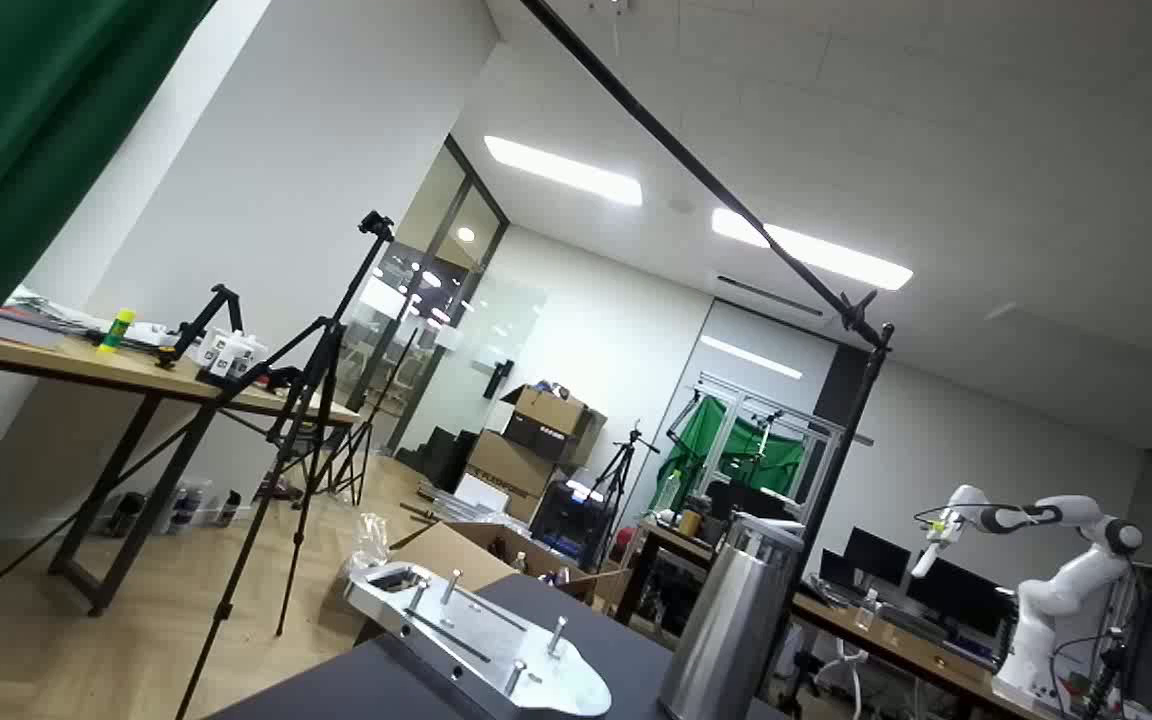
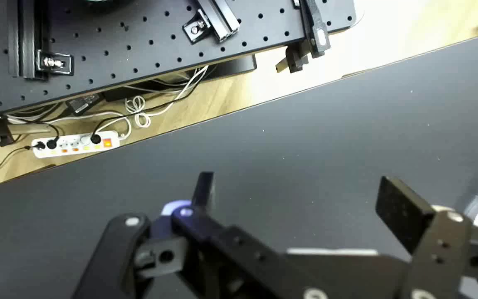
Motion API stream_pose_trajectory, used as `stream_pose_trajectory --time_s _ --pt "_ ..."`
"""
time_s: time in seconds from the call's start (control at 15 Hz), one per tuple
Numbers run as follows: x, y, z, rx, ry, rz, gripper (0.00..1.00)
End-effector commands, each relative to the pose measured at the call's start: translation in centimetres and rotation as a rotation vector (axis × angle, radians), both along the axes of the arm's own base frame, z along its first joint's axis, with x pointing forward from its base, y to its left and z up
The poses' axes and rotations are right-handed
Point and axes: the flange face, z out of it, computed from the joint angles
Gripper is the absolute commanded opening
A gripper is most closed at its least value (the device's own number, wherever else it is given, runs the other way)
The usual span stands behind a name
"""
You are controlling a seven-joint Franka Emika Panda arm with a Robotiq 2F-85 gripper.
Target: Close the flusk.
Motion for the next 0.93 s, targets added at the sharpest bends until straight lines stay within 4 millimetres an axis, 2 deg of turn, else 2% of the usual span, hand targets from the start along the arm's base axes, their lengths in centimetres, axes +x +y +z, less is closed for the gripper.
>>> stream_pose_trajectory --time_s 0.0,0.53,0.87 --pt "0.0 0.0 0.0 0.0 0.0 0.0 1.0" --pt "0.0 0.0 0.0 0.0 0.0 0.0 1.0" --pt "6.7 0.4 1.7 -0.018 -0.135 0.079 1.0"
